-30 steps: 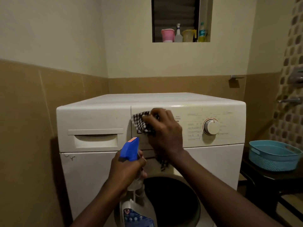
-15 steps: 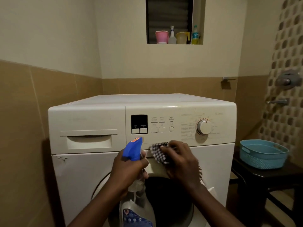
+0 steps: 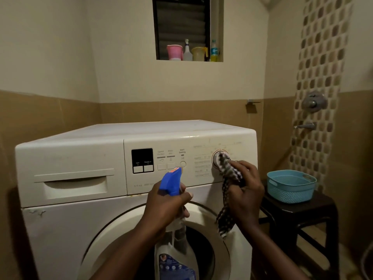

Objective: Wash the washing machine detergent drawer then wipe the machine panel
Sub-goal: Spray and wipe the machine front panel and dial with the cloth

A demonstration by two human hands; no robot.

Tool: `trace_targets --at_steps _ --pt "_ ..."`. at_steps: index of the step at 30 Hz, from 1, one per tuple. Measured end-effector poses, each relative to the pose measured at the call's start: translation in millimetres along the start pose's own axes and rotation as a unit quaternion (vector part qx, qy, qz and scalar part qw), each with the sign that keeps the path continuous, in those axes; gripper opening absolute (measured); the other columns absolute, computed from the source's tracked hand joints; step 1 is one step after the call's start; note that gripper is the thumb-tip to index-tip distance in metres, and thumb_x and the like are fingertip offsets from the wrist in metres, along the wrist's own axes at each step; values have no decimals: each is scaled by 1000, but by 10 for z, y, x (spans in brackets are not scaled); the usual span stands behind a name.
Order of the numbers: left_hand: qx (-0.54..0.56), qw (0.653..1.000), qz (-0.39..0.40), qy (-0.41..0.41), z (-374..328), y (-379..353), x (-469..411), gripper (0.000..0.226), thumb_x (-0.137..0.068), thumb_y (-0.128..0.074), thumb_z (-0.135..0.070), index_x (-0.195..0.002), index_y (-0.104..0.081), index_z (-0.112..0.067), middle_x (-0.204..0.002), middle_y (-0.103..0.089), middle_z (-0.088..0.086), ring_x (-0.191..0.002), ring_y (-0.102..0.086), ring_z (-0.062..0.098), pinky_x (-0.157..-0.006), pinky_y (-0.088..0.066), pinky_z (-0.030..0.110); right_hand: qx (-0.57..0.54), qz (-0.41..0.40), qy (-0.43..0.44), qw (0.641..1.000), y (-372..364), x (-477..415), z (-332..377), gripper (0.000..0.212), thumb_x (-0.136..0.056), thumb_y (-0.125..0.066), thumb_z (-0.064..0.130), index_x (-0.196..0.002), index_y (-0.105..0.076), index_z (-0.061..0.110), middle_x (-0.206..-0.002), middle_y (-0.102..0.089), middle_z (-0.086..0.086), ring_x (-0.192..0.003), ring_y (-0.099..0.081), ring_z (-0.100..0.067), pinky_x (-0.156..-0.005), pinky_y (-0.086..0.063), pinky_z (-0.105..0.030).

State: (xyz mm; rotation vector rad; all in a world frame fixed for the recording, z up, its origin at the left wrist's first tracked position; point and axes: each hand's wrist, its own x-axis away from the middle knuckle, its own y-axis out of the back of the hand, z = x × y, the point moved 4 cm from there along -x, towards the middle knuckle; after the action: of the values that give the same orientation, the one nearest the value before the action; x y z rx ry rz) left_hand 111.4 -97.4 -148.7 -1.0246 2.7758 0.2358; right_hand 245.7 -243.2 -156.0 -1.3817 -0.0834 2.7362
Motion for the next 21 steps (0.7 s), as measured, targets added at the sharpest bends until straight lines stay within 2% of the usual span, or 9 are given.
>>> trace_targets --at_steps 2,4,7,10,13,16,18,21 --pt "-8 1000 7 -16 -92 -94 -43 18 -81 -76 -5 -89 -60 -3 -70 -62 11 -52 -63 25 -61 -53 36 -30 -57 -50 997 121 -58 -50 46 -72 -48 -5 -107 -65 20 -104 -58 5 -95 -53 8 -80 -44 -9" --pt "-13 999 16 -29 -166 -185 -98 19 -80 -76 -6 -87 -59 -5 -70 -61 11 -52 -63 25 -56 -52 32 -43 -107 -98 988 230 -136 -143 45 -78 -50 -11 -108 -66 18 -106 -60 2 -93 -56 -3 -83 -45 -20" --pt "-15 999 24 -44 -270 -306 -174 18 -81 -75 -6 -87 -58 -6 -72 -61 12 -51 -62 24 -52 -50 30 -29 -140 -130 981 374 -252 -249 37 -83 -54 -8 -113 -67 11 -108 -62 -2 -98 -56 -11 -86 -45 -26" --pt "-15 998 24 -48 -354 -371 -253 18 -82 -74 -7 -89 -58 -5 -73 -62 13 -51 -62 22 -56 -52 31 -25 -144 -137 980 478 -295 -294 36 -84 -55 -6 -114 -66 11 -108 -61 -1 -98 -55 -10 -87 -46 -26" --pt "-20 998 19 -51 -388 -401 -335 18 -83 -75 -9 -89 -58 -6 -75 -63 14 -51 -63 20 -57 -54 31 -33 -131 -144 980 523 -270 -317 36 -85 -54 -8 -116 -65 9 -108 -60 -1 -98 -54 -10 -78 -42 -12" --pt "-16 999 23 -35 -355 -416 -359 22 -81 -77 -9 -93 -58 -5 -76 -63 13 -53 -64 22 -59 -55 33 -29 -123 -137 983 543 -282 -340 34 -86 -55 -7 -114 -66 7 -108 -62 -3 -97 -55 -10 -73 -40 -7" --pt "-1 999 33 -12 -287 -422 -342 26 -80 -77 -8 -97 -59 -4 -79 -64 13 -53 -63 23 -60 -55 34 -25 -122 -135 983 548 -303 -363 30 -87 -57 -3 -113 -66 8 -108 -63 -3 -97 -55 -9 -74 -42 -9" --pt "0 999 42 10 -159 -445 -301 27 -81 -76 -7 -102 -60 0 -84 -66 16 -54 -63 24 -67 -58 41 -27 -120 -133 983 522 -313 -373 29 -87 -58 -1 -112 -67 11 -109 -63 -2 -96 -56 -8 -79 -46 -21"
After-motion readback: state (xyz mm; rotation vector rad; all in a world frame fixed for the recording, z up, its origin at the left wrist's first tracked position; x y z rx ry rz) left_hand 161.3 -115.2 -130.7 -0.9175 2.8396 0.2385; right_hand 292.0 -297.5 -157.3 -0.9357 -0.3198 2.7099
